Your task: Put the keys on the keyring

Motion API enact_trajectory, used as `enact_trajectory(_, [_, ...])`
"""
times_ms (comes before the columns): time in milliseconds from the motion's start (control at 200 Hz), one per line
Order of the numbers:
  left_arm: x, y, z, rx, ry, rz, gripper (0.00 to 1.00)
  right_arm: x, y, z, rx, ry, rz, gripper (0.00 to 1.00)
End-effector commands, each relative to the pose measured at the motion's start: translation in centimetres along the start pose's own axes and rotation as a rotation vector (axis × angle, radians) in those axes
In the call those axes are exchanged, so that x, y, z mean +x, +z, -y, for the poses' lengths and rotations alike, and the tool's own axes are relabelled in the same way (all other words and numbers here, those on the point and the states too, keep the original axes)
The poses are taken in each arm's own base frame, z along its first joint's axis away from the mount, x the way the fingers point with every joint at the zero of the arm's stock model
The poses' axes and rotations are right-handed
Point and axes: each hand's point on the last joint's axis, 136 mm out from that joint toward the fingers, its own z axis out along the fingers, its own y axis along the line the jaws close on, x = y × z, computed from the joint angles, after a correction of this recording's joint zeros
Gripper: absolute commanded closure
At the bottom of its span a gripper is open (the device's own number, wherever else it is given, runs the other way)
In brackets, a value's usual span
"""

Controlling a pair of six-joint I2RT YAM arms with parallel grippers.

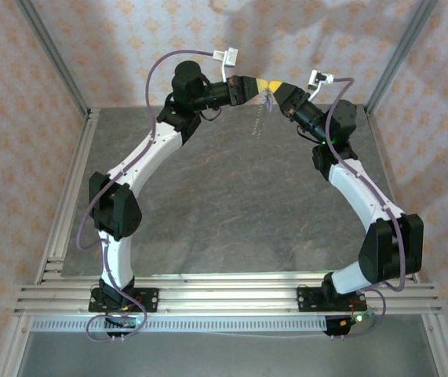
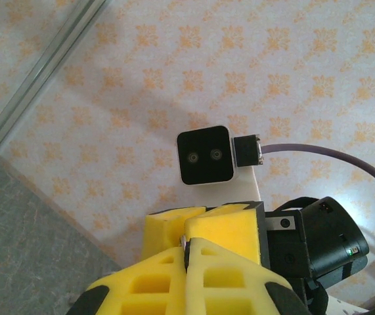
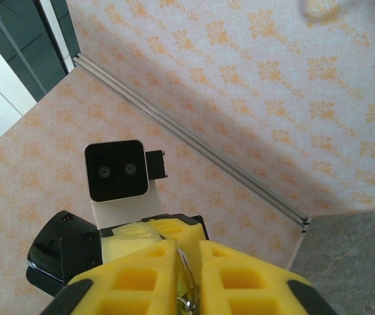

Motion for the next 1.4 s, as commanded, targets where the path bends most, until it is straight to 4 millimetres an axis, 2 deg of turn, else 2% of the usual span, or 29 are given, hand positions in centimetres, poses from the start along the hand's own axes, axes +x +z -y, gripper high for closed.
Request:
enact_trajectory(0, [-1.6,0.1,3.2,0.063,0.085,0.04,1.0,0.1,0.0,-1.4,-0.029,-0.029,-0.012,0.9])
enact_trajectory(100, [-1.5,0.2,3.5,0.071,0.084,0.029,1.0,0.0,0.3,-1.6,-0.035,-0.033,-0.02,1.0])
enact_trajectory(415, [-1.3,0.2,3.1,0.032,0.083,0.009,1.0,-0.1,0.4,-1.4,-0.021,-0.071,-0.075,1.0])
enact_trajectory(661, [-2.9,-1.4,2.1,-0.009,0.088,0.037,0.78,-0.5,0.4,-1.1,-0.039,-0.11,-0.19,1.0])
enact_trajectory(911, [-3.9,-3.0,0.4,-0.051,0.094,0.017,0.72,0.3,0.5,-0.4,-0.056,-0.119,-0.309,1.0])
enact_trajectory(1146, [-2.2,-2.5,-1.6,-0.048,0.075,-0.094,0.7,1.3,0.6,-0.2,-0.068,-0.126,-0.405,1.0])
enact_trajectory(1396, [-0.5,-2.3,-2.4,-0.035,0.064,-0.176,0.69,1.1,0.7,0.5,-0.058,-0.123,-0.419,1.0])
